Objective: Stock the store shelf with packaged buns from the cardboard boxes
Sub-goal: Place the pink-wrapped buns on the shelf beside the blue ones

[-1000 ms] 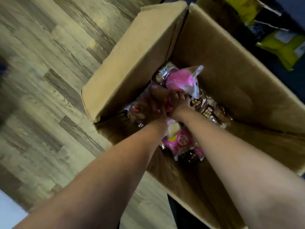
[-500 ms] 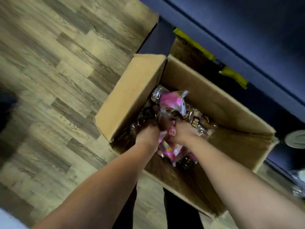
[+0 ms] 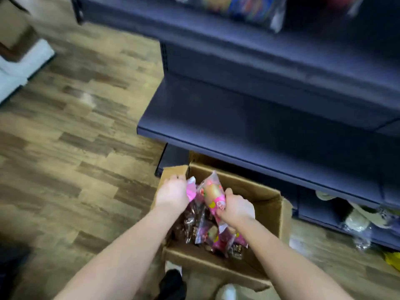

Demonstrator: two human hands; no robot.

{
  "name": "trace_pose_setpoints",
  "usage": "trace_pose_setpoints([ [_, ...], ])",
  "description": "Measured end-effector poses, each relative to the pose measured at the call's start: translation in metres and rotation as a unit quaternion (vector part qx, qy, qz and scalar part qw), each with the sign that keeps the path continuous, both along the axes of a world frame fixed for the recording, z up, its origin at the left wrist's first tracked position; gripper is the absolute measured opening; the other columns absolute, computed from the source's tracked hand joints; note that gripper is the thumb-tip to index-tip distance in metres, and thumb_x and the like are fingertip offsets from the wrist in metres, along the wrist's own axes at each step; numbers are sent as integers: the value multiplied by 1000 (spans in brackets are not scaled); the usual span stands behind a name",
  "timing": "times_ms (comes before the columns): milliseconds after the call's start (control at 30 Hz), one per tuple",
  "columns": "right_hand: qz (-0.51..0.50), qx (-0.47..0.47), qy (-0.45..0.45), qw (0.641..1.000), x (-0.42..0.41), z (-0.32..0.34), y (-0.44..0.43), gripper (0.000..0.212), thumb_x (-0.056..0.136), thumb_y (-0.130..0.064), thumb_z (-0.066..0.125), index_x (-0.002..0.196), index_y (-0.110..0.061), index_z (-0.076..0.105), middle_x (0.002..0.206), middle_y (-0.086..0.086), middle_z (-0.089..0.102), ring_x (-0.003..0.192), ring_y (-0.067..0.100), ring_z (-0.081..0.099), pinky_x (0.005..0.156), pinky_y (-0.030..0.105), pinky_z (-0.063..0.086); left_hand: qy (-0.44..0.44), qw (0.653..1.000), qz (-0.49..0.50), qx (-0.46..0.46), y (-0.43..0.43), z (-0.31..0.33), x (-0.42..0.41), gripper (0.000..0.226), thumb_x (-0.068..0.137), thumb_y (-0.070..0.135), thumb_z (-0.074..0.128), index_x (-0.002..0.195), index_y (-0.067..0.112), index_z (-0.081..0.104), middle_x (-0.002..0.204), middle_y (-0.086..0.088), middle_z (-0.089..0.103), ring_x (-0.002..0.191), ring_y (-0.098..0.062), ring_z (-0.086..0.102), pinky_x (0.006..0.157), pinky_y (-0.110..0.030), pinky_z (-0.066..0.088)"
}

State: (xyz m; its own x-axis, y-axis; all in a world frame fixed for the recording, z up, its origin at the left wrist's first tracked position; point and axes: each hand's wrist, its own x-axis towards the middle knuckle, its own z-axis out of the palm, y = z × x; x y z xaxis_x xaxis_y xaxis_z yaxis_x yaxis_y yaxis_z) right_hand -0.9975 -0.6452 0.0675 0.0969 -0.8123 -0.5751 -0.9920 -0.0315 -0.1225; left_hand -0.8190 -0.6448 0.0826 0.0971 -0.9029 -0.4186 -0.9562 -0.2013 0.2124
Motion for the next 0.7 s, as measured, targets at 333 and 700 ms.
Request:
trace_pose_setpoints([
  [333,35,-123,-70,989,-46,142,-27,50,78,-40,65,113,-16,40,104,7,62,101,29,57,71,34,39,-70,985,-67,-142,1,131,-37,29,94,34,46,112,11,49,114,-7,52,109,-28,50,78,-36,47],
  [700,39,-255,-107,960,-154,283,-13,43,75,-38,63,108,-19,42,95,1,59,99,24,51,82,37,34,-72,902,-204,-373,-6,285,-114,38,60,27,81,68,12,48,65,-1,48,59,-25,52,37,-25,33],
])
